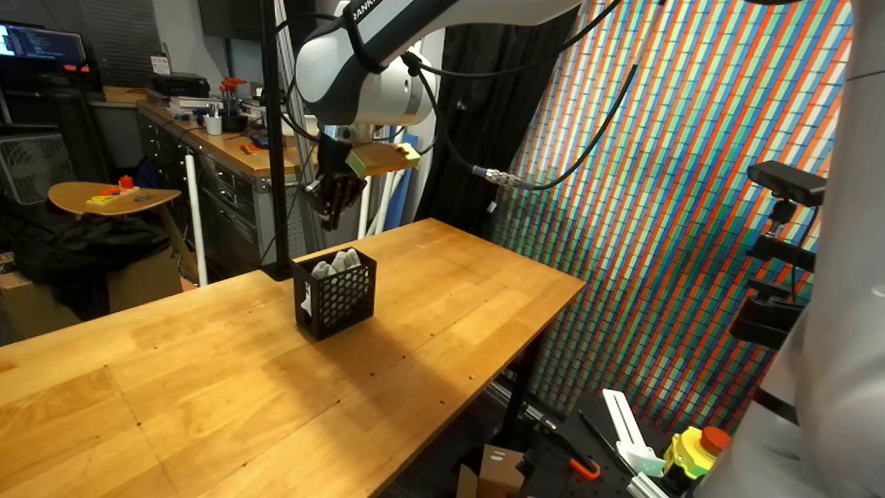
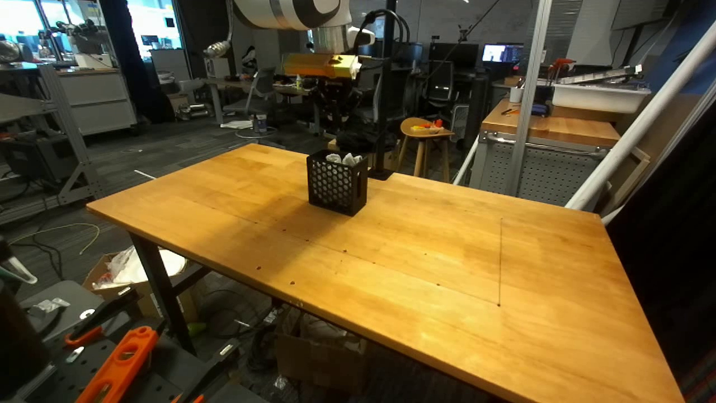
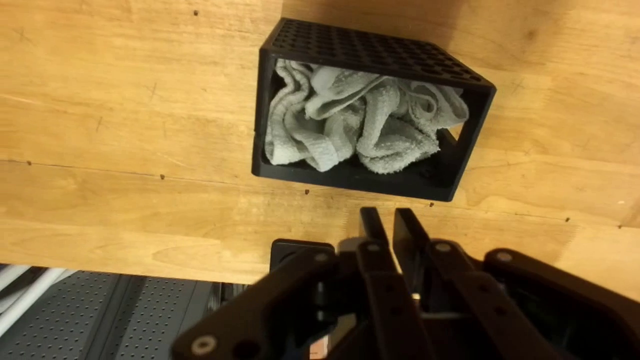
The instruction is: Put the towel in the black basket
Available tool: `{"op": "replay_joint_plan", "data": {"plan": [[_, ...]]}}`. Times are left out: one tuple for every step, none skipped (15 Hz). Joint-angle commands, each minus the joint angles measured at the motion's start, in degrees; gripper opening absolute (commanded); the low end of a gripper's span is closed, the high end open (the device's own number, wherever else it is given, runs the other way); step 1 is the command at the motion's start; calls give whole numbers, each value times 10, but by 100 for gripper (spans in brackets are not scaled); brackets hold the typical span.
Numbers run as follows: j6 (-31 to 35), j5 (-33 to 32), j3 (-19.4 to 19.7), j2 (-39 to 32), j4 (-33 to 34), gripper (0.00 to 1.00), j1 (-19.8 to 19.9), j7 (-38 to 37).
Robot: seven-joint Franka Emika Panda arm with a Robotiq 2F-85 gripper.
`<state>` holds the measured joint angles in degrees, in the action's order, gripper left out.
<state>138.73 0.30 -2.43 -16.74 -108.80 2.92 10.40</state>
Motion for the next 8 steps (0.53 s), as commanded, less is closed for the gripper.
{"op": "replay_joint_plan", "data": {"plan": [[3, -33, 16, 3, -7, 4, -5, 4], [2, -40, 18, 1, -8, 8, -4, 7], [1, -46, 21, -3, -8, 7, -2, 10], [2, -49, 23, -7, -8, 8, -1, 14], [2, -52, 25, -12, -7, 10, 1, 17], [1, -52, 25, -17, -5, 10, 2, 19], [2, -51, 26, -22, -3, 11, 2, 22], [1, -49, 25, -27, 1, 10, 2, 25]]}}
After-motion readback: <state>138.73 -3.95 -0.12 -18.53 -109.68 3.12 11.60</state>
